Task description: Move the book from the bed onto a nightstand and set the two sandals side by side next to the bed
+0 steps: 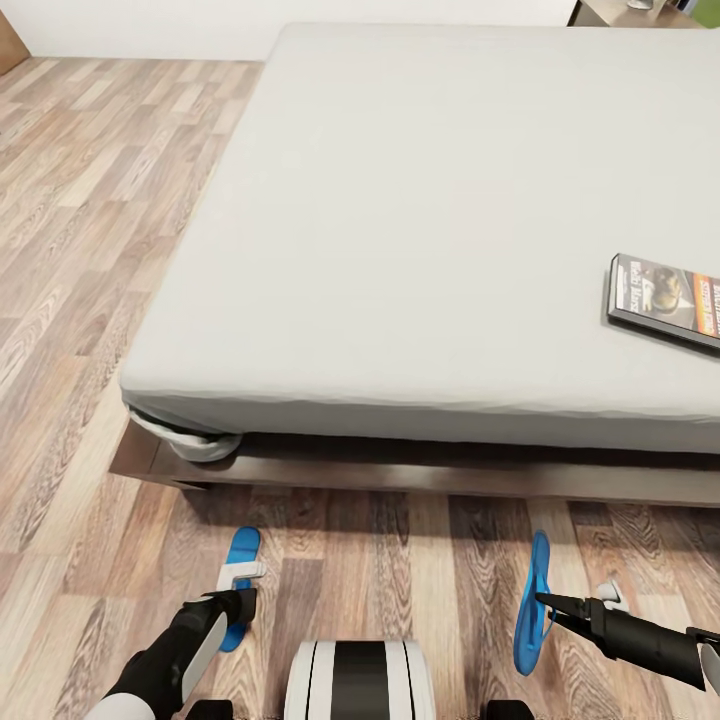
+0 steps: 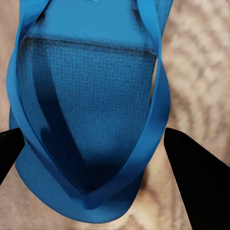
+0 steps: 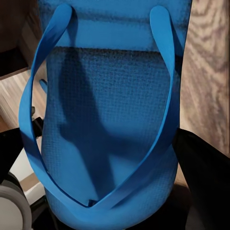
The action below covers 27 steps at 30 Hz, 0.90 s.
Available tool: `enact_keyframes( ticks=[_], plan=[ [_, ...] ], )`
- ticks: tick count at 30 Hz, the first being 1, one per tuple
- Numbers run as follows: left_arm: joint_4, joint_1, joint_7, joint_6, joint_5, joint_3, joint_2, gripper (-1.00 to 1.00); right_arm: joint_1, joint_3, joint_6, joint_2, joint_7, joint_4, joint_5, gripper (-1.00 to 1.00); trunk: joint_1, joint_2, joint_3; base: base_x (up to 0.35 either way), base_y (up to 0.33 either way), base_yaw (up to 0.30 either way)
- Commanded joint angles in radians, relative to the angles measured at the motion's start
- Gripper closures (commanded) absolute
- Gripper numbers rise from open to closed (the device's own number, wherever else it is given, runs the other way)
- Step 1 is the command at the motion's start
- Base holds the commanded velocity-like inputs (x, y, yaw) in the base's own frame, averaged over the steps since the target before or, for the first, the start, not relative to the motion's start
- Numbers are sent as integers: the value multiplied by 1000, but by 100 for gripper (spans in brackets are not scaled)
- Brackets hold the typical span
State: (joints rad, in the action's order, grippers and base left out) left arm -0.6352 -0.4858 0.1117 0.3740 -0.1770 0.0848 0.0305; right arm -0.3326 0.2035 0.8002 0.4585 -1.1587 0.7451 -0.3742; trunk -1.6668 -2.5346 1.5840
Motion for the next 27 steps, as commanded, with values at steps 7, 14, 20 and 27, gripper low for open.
enact_keyframes(
  ticks=[7,14,20,27],
  plan=[
    [6,1,9,3,-9,6,2,100,0,1,7,0,-1,0,-5,100,-3,-1,20,0,0,0],
    [5,1,11,3,-7,6,2,100,0,1,7,0,-1,0,-5,100,-3,-1,20,0,0,0],
    [5,1,12,3,-7,5,2,100,0,1,6,0,-1,0,-5,100,-3,-1,20,0,0,0],
    [5,1,13,3,-7,6,2,100,0,1,7,0,-1,0,-5,100,-2,-1,16,0,0,0]
  ],
)
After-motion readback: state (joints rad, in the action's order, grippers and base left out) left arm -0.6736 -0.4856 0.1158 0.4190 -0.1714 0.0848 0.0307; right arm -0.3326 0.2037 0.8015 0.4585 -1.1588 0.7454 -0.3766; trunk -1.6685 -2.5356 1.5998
